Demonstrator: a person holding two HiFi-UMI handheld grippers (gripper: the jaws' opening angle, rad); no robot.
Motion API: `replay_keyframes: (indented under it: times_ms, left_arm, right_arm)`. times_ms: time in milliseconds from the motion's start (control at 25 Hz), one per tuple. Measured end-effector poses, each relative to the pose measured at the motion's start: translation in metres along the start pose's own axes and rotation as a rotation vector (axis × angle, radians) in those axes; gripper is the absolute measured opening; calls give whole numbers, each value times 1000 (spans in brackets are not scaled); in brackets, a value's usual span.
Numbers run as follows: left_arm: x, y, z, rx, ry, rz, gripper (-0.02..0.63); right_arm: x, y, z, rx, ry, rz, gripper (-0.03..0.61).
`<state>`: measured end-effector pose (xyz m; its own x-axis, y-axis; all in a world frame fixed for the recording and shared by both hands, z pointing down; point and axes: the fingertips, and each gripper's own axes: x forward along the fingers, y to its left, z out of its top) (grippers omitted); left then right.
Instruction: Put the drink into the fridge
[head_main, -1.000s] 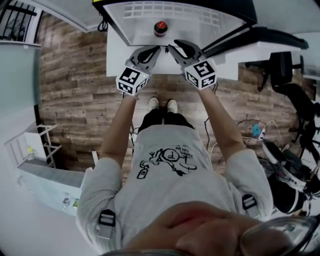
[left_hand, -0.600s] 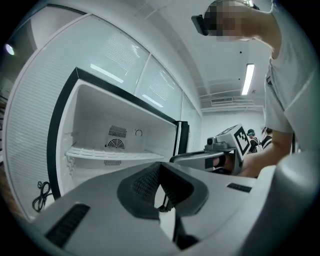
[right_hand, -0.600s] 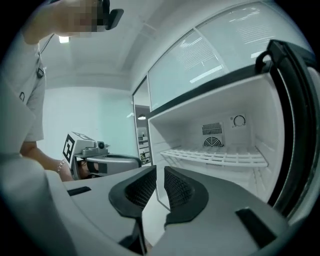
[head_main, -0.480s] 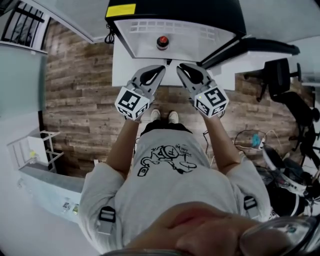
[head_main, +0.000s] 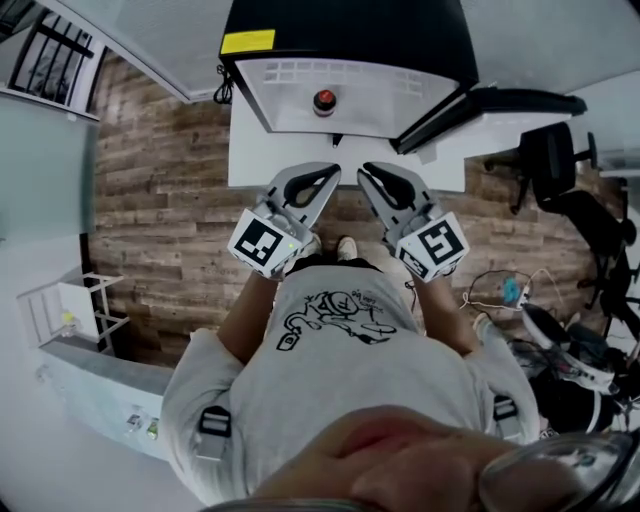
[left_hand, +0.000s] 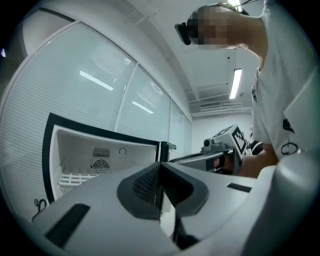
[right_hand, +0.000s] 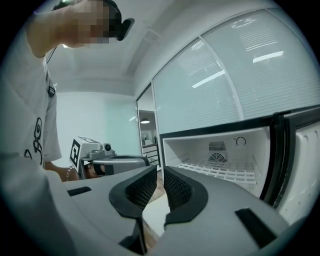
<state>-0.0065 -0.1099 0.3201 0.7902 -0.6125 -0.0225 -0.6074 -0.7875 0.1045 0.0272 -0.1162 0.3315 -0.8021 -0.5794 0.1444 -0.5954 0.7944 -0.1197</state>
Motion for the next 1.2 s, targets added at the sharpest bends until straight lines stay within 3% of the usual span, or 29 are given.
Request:
replay_keyframes:
  times_ms: [400, 1200]
  left_arm:
    - [-13, -30, 32, -20, -1, -12, 2]
    - [-18, -37, 43, 1, -14, -10, 2]
  right_arm:
    - [-20, 31, 37, -13, -64, 22, 54]
    - [-29, 43, 46, -49, -59, 3, 52]
